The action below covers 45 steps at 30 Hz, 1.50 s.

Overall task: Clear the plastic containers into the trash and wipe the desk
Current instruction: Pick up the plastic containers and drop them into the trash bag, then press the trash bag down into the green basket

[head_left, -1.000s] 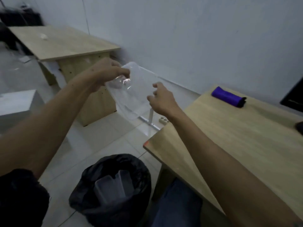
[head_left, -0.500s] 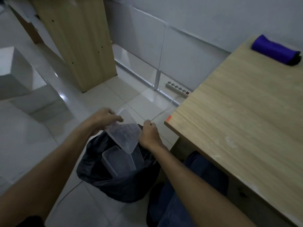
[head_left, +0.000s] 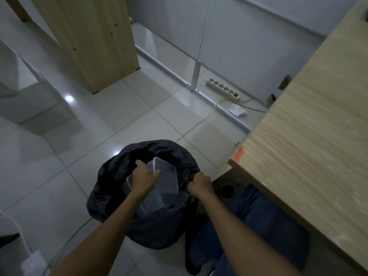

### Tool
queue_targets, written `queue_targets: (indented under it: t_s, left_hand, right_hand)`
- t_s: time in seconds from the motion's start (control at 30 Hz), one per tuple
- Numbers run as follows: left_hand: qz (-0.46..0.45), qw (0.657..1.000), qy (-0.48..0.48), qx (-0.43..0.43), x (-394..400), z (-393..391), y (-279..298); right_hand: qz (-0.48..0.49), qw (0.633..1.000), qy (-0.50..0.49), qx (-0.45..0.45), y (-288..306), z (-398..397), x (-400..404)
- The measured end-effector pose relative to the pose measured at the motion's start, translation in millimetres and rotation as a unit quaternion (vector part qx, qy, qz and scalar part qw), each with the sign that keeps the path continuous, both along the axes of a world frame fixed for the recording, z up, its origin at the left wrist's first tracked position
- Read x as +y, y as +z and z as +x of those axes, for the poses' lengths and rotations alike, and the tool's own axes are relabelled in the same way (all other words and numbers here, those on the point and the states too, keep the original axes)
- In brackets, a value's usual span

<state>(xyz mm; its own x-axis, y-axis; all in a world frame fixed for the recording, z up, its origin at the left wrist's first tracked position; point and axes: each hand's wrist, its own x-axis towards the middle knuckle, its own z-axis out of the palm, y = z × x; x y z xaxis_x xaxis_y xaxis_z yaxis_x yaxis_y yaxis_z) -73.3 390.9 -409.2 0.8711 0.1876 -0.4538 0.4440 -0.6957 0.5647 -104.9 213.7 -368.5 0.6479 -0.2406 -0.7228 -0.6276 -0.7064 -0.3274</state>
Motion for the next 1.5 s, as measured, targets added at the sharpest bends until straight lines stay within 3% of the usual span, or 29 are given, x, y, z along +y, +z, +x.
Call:
queue_targets:
  t_s: [0.13,0.27,0.37,0.5,0.63,0.7,0.77,0.83,0.87,0.93,1.0,1.07,1.1,1.17,1.27,1.37,1.5]
  left_hand:
    - [0.023,0.999,-0.012,0.021,-4.6,-18.2,-26.9]
    - [0.141,0.984,-0.071,0.079,-3.9,-19.4,-31.2]
    - [0.180,0.968,-0.132,0.116,-2.8,-9.0,-24.9]
    - [0.120,0.979,-0.088,0.141,7.1,-8.2,-30.2]
    - [0.070,0.984,-0.072,0.144,18.4,-18.1,-37.1]
    - [0.074,0.991,-0.068,0.093,29.9,-21.5,-27.5]
    - [0.116,0.992,-0.028,-0.046,47.4,-25.8,-11.0]
    - [0.172,0.971,0.009,-0.163,66.1,-27.6,5.8]
    - [0.206,0.962,0.016,-0.177,75.9,-27.2,10.9]
    - [0.234,0.968,0.016,-0.091,99.9,-26.6,6.0]
    - [0.161,0.984,0.061,0.046,125.7,-26.8,-5.4]
    - [-0.037,0.979,0.157,0.122,137.9,-25.8,-7.4]
    - [-0.140,0.952,0.234,0.142,138.0,-26.1,-7.2]
    - [-0.244,0.902,0.323,0.151,139.5,-27.1,-14.0]
    - [-0.240,0.906,0.301,0.172,146.4,-33.6,-29.2]
    - [-0.302,0.879,0.297,0.218,148.9,-38.5,-31.1]
    - [-0.322,0.862,0.358,0.162,165.5,-39.0,-38.6]
  right_hand:
    - [0.012,0.998,-0.051,-0.018,-1.5,4.1,-1.5]
    - [0.066,0.989,-0.122,-0.043,-0.9,7.5,-1.9]
    - [0.132,0.968,-0.213,-0.027,-5.1,4.8,-1.7]
    - [0.170,0.959,-0.225,0.034,-16.2,1.4,-7.2]
    - [0.154,0.964,-0.217,0.018,-22.5,4.2,-21.3]
    - [0.168,0.962,-0.216,-0.010,-24.2,5.4,-23.3]
    - [0.189,0.957,-0.216,-0.034,-24.5,4.6,-19.5]
    - [0.194,0.958,-0.202,-0.067,-25.4,5.2,-15.1]
    - [0.186,0.959,-0.197,-0.084,-27.2,6.2,-12.8]
    - [0.163,0.961,-0.200,-0.101,-20.2,7.0,-7.3]
    - [0.161,0.960,-0.212,-0.090,-18.3,9.0,-7.1]
    - [0.178,0.949,-0.241,-0.094,-25.8,12.0,-9.1]
    - [0.181,0.945,-0.254,-0.098,-30.7,12.3,-10.6]
    - [0.181,0.943,-0.260,-0.100,-55.1,12.9,-19.1]
    - [0.187,0.947,-0.250,-0.078,-63.8,12.4,-22.0]
    - [0.175,0.959,-0.214,-0.056,-58.8,11.1,-20.0]
    - [0.096,0.980,-0.139,-0.107,-39.3,13.4,-13.8]
